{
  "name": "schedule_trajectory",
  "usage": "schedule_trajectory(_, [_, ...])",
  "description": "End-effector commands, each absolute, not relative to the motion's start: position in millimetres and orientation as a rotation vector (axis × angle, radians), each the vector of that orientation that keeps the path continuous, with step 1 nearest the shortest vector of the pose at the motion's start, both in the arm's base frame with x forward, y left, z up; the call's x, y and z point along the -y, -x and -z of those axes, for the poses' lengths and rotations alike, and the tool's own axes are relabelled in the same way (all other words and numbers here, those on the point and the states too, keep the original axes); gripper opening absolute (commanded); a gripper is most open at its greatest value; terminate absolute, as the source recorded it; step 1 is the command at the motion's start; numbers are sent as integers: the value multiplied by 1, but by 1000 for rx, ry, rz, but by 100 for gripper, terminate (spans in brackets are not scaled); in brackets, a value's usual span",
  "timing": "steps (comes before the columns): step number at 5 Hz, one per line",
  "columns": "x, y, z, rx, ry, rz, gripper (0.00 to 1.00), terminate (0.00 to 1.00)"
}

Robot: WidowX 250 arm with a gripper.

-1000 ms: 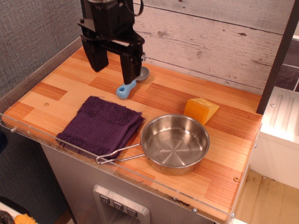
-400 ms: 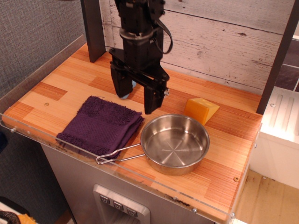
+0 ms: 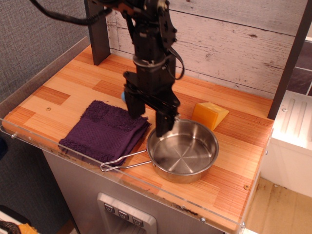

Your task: Move the pan to the back left table edge

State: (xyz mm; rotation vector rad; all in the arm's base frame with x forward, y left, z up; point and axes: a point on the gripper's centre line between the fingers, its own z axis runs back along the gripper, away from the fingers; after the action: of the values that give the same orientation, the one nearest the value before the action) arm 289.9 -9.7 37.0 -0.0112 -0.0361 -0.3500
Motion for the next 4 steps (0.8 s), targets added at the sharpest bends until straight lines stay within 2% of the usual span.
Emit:
schedule_trajectory(1, [31,-292,-37,85,-7,413,100,0])
schedule_trajectory(4, [36,-293,-13,55,-4,416,100,0])
